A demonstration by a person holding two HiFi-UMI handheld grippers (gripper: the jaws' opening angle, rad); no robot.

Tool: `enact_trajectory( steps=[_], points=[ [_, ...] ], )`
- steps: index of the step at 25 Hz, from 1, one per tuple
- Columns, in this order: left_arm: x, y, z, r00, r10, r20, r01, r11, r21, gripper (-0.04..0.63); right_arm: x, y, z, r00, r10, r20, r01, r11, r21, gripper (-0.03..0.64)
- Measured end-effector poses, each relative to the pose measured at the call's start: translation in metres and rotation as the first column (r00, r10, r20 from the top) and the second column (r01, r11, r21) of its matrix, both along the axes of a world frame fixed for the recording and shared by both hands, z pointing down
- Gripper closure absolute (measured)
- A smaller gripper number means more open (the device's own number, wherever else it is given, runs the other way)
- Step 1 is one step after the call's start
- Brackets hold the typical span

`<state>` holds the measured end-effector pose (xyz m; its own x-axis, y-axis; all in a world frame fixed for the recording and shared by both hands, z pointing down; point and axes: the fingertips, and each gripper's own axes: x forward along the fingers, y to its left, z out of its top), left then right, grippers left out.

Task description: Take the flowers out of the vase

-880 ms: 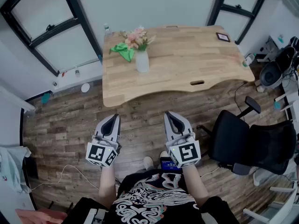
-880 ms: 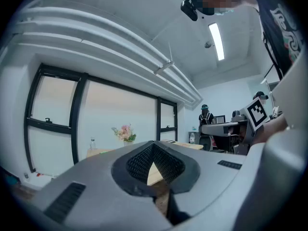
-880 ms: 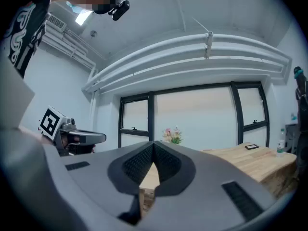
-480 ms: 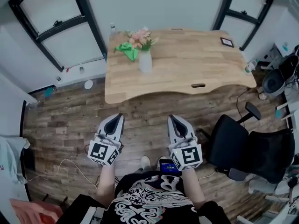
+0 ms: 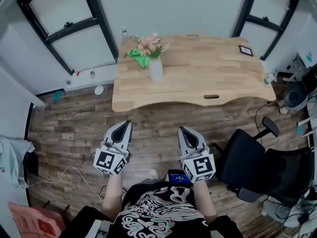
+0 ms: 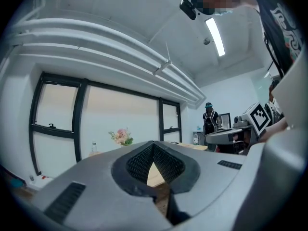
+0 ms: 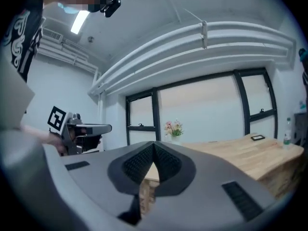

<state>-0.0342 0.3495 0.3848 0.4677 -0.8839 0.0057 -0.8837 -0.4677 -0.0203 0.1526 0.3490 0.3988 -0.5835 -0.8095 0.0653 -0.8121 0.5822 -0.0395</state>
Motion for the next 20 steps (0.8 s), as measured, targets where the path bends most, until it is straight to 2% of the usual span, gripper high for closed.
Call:
enact_trajectory(
  steps=[2,5,13,20],
  points=[
    [-0.003,-0.003,-0.001,0.999,-0.049,0.002,0.048,0.999,0.023,0.595,0.005,-0.005,-0.001,0.999,0.017,-0.032,-0.016,1.0,0.027,0.614],
    [-0.008,-0.004,0.0,0.993,-0.118,0.001,0.118,0.992,0.043,0.594,0.007,-0.004,0.005,1.0,-0.009,-0.012,0.009,1.0,0.009,0.614],
    [0.013,-0.033,0.008,0.996,-0.083,0.031,0.082,0.996,0.019,0.594,0.018,-0.039,0.007,1.0,-0.004,0.003,0.004,1.0,0.01,0.614],
    [-0.004,-0.125,0.021,0.997,-0.074,0.036,0.073,0.997,0.016,0.594,0.001,-0.126,0.022,0.998,0.038,-0.04,-0.037,0.999,0.011,0.614]
  ],
)
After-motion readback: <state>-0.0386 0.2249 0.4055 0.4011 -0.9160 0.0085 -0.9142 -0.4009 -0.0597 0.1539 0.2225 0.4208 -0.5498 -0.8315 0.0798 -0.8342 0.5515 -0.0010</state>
